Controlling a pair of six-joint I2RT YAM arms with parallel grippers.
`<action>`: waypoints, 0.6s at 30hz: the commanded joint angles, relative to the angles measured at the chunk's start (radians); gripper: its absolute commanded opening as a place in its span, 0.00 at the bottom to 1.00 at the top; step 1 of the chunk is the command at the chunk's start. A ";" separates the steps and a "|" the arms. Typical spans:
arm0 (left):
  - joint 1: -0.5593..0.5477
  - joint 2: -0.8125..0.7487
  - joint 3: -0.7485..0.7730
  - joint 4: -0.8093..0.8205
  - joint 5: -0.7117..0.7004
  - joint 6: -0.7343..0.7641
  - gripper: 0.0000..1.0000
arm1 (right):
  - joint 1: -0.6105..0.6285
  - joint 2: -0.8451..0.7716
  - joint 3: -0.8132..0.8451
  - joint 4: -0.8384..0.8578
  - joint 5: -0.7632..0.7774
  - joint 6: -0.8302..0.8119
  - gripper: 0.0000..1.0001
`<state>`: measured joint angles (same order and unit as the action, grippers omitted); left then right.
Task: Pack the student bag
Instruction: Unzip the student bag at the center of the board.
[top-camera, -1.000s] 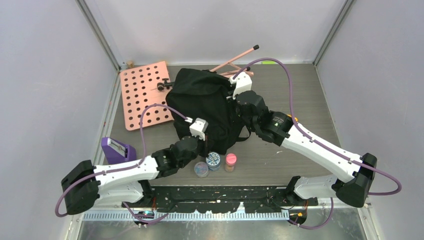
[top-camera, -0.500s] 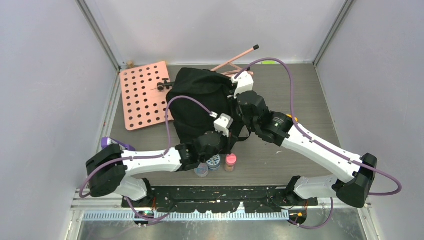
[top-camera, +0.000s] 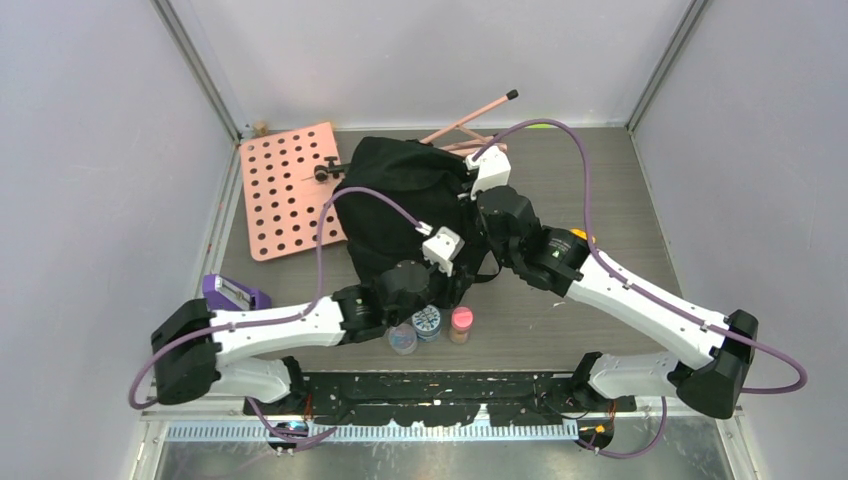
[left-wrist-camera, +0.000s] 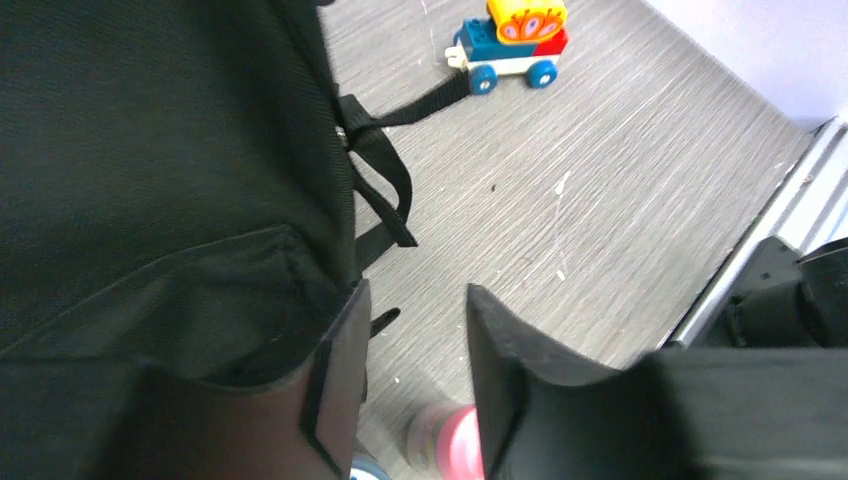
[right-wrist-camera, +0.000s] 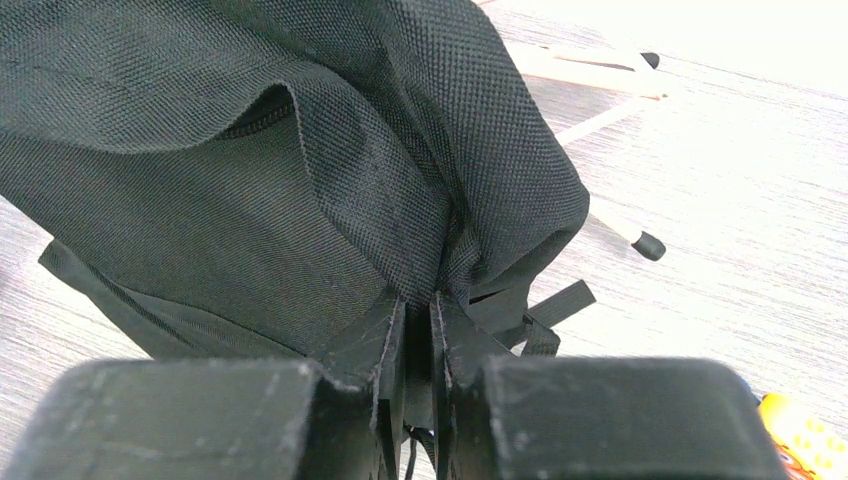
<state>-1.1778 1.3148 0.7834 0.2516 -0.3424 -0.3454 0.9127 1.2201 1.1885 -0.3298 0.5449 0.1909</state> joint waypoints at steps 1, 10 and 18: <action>0.001 -0.144 0.008 -0.153 -0.039 0.099 0.52 | 0.006 -0.060 -0.005 0.033 0.028 0.025 0.01; 0.084 -0.369 0.009 -0.502 -0.066 0.206 0.81 | 0.006 -0.167 -0.064 -0.010 0.039 0.075 0.41; 0.152 -0.445 -0.022 -0.551 -0.106 0.302 0.88 | 0.006 -0.193 -0.111 -0.021 -0.051 0.135 0.74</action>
<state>-1.0321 0.8883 0.7727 -0.2695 -0.4213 -0.1089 0.9165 1.0222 1.0966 -0.3672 0.5415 0.2764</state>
